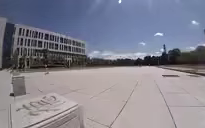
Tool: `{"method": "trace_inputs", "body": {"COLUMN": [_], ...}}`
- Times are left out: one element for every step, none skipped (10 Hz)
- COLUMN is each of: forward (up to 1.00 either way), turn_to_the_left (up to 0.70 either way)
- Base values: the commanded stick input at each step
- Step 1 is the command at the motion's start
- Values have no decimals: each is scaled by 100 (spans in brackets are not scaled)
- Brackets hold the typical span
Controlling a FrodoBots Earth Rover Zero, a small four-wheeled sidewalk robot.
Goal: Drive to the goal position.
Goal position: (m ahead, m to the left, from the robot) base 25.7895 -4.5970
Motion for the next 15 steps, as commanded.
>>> {"method": "trace_inputs", "body": {"forward": [6, 6, 6, 6, 6, 6, 6, 6, 6, 6, 6, 6, 6, 6, 6], "turn_to_the_left": [0, 0, 0, 0, 0, 0, 0, 0, 0, 0, 0, 0, 0, 0, 0]}}
